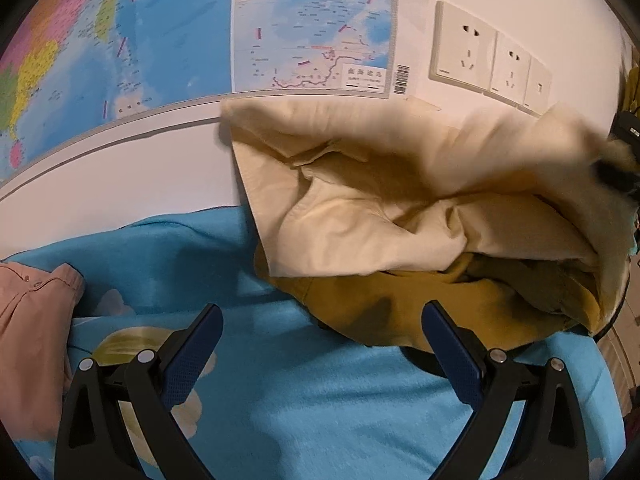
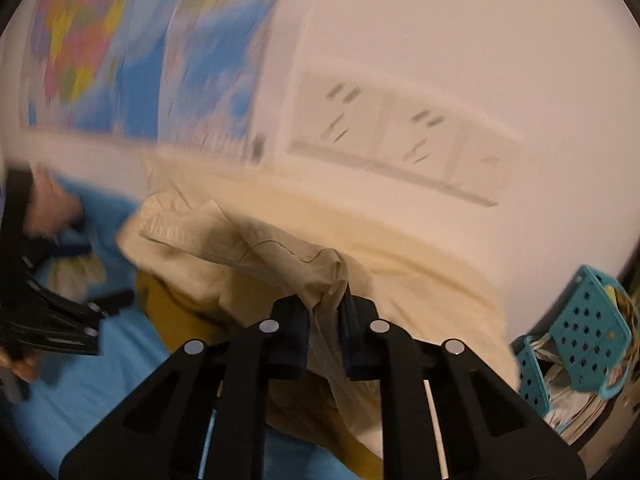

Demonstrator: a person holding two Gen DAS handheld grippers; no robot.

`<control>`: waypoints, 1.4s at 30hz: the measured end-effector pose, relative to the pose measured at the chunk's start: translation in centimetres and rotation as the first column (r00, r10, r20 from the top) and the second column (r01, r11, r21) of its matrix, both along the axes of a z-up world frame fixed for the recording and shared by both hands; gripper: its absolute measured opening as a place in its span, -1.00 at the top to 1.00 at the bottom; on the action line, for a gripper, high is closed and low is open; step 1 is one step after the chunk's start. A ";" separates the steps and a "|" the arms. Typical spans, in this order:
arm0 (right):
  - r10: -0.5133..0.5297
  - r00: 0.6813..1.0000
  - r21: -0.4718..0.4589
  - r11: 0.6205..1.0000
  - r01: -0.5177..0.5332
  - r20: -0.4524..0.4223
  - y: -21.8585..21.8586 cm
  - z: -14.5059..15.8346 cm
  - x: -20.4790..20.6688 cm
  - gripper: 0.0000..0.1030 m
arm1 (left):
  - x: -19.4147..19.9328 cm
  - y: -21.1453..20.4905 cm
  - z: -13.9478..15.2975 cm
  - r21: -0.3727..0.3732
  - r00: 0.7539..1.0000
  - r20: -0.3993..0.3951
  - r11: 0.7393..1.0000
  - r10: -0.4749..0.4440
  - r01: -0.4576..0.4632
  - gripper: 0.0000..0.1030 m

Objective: Fold large clothes
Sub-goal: 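Reach the right tool into the cream shirt and grasp its edge, then lift the cream shirt with the right tool while the left tool grasps another edge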

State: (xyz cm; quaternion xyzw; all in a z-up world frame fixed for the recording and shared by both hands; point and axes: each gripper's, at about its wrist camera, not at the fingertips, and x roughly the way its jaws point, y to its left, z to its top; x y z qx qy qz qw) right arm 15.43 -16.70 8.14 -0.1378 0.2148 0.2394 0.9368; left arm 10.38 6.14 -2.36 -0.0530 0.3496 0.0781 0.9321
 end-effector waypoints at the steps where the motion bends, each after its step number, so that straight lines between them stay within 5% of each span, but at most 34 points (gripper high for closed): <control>1: -0.004 1.000 0.014 1.000 0.004 -0.009 -0.8 0.5 -0.1 0.65 | 0.2 0.2 0.0 0.000 1.000 -0.001 1.000 0.004 -0.004 -0.87; 3: 0.006 1.000 -0.032 0.999 -0.006 -0.014 -0.9 0.4 -0.5 0.36 | 0.7 0.4 -0.1 0.008 1.000 0.002 1.000 0.013 -0.013 -0.87; 4: 0.010 1.000 -0.065 0.998 -0.010 0.003 -0.4 0.3 -0.9 -0.17 | 1.0 0.5 -0.1 0.014 1.000 0.000 1.000 0.017 -0.017 -0.87; 6: 0.043 0.998 -0.101 0.994 -0.038 0.047 0.8 0.0 -2.1 -0.68 | 1.6 0.8 -0.3 0.014 1.000 -0.005 1.000 0.023 -0.022 -0.87; 15: 0.325 0.946 -0.406 0.863 -0.302 -0.012 11.9 -6.9 -3.6 -0.67 | 2.0 2.2 -0.6 0.000 0.999 -0.005 0.999 0.044 -0.044 -0.86; 17: 0.320 0.947 -0.499 0.825 -0.265 0.025 13.5 -8.5 -3.4 -0.62 | 1.8 2.5 -0.5 -0.002 0.999 -0.005 0.999 0.051 -0.051 -0.86; 19: 0.315 0.947 -0.545 0.806 -0.233 0.060 14.4 -9.4 -2.9 -0.16 | 1.7 3.0 -0.6 -0.004 0.998 -0.006 0.998 0.058 -0.058 -0.86; 20: 0.297 0.953 -0.541 0.813 -0.216 0.066 14.5 -9.3 -2.5 0.02 | 1.6 3.1 -0.6 -0.007 0.998 -0.003 0.998 0.063 -0.063 -0.86; 22: 0.274 0.961 -0.443 0.865 -0.236 0.023 13.3 -7.5 -1.6 0.76 | 1.3 3.7 -0.6 -0.014 0.998 0.000 0.998 0.068 -0.068 -0.86; 23: 0.258 0.965 -0.399 0.890 -0.220 0.043 12.4 -6.0 -1.6 0.85 | 1.2 3.9 -0.6 -0.020 0.998 0.004 0.998 0.067 -0.066 -0.86; 27: 0.173 0.978 -0.165 0.975 -0.152 0.119 7.3 1.6 -1.6 0.91 | 1.0 4.2 -0.5 -0.040 0.999 0.024 0.999 0.037 -0.036 -0.87; 31: 0.094 0.983 0.028 0.995 -0.100 0.156 1.9 8.3 -0.6 0.91 | 0.6 3.4 -0.5 -0.071 0.997 0.070 0.997 -0.034 0.039 -0.87; 40: 0.043 0.990 0.176 0.982 -0.066 0.132 -4.2 12.4 -0.1 0.92 | 1.3 -0.7 -0.7 -0.041 0.982 0.124 0.988 -0.140 0.146 -0.87; 42: 0.034 0.990 0.185 0.981 -0.060 0.138 -5.1 12.4 -0.4 0.92 | 2.2 -2.2 -0.8 0.037 0.979 0.127 0.987 -0.158 0.154 -0.87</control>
